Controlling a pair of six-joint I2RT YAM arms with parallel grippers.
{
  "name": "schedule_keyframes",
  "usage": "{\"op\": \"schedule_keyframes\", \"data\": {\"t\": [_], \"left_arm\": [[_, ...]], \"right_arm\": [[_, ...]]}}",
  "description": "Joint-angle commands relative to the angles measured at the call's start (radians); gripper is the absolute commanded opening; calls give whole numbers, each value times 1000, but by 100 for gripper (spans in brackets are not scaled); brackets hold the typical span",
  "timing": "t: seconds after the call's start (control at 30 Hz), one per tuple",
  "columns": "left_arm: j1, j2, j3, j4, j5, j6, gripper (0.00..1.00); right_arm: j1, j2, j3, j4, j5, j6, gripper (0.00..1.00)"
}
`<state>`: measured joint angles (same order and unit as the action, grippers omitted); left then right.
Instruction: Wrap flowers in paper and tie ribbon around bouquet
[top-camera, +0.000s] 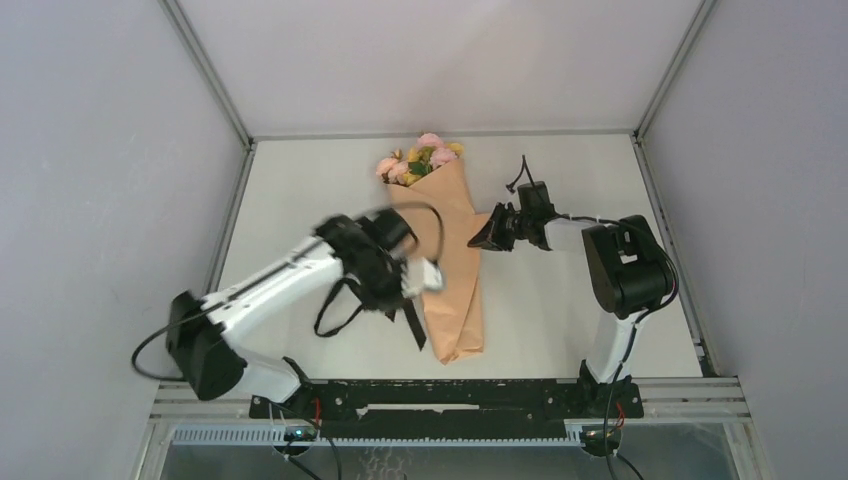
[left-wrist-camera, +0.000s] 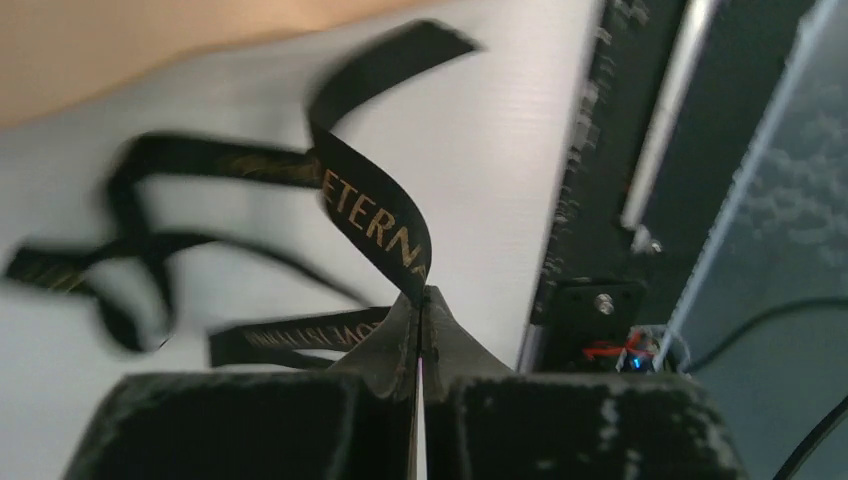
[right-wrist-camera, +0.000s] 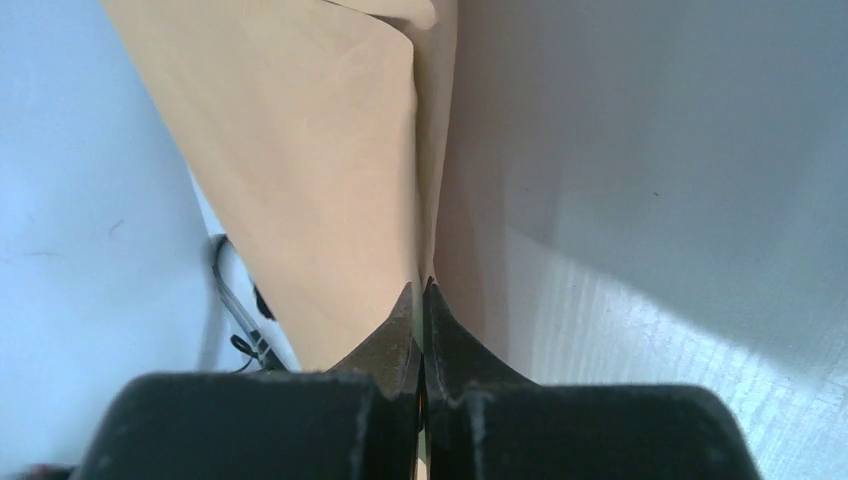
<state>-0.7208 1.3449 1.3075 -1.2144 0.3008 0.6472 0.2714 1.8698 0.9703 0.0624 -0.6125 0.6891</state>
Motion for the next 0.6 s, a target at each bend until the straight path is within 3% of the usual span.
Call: {"op": "schedule_keyframes", "data": {"t": [0.0,0.23,0.43,0.57], "left_arm": [[-287,13,-102,45,-12,82,0],[-619,303,76,151,-33,20,0],[-686,475,128,415,-153,-21,0],[-691,497,110,523,-110,11,0]], "right_arm": [[-11,-50,88,-34,-53,21,0],[6,-66,124,-41,-99,74,0],[-3,-77,129,-24,-136,115,0],[-2,-64,203,-86,-177,119,0]]}}
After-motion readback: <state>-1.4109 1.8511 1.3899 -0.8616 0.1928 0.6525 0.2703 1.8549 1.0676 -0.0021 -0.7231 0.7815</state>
